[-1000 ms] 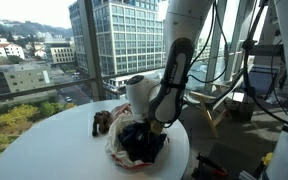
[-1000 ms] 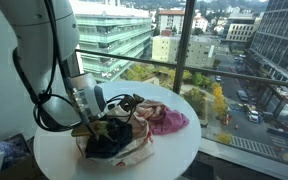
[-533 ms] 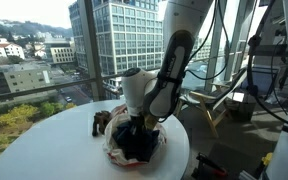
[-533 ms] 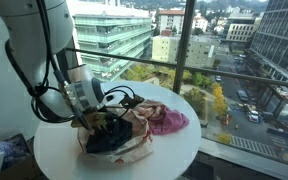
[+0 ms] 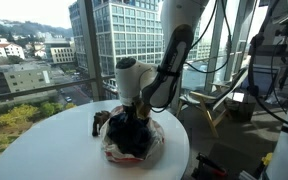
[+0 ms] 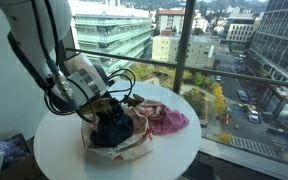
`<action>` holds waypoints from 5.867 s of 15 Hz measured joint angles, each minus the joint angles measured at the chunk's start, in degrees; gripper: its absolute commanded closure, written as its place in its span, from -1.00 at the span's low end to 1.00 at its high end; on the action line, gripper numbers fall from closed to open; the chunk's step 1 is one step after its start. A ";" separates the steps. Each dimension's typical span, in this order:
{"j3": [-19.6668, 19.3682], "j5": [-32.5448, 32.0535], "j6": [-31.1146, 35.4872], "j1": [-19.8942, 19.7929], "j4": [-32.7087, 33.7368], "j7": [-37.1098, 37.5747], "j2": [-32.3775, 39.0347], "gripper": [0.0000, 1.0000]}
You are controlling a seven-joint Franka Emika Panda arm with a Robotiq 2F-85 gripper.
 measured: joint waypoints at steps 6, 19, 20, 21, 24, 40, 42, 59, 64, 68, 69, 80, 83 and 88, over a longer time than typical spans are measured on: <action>-3.36 -9.37 5.42 0.18 5.18 11.59 10.18 0.95; 5.88 6.47 -5.57 -2.06 5.85 0.09 4.29 -1.00; 5.94 8.56 -6.13 -1.13 6.26 -1.30 2.55 -1.00; 6.16 9.69 -6.85 -0.46 7.13 -2.26 1.19 -1.00; 4.31 14.88 -8.35 3.02 12.28 -6.13 0.19 -1.00; -2.29 39.43 -9.92 9.69 32.28 -20.87 18.35 -1.00; -3.69 40.99 -7.77 10.73 35.24 -20.00 22.27 -1.00; -11.07 49.79 -2.85 13.65 57.95 -17.70 44.20 0.60; -11.44 51.75 -2.88 13.65 57.96 -16.70 44.13 1.00; -12.75 52.40 -2.33 14.64 55.25 -12.88 40.60 0.95; -13.47 52.66 -2.14 15.24 53.75 -11.43 38.84 0.96; -25.74 46.28 0.67 28.85 26.08 3.96 9.71 0.95; -28.88 35.07 -2.33 32.32 18.29 11.14 1.24 0.95; -26.08 22.64 -12.00 31.90 4.38 16.20 -13.94 0.95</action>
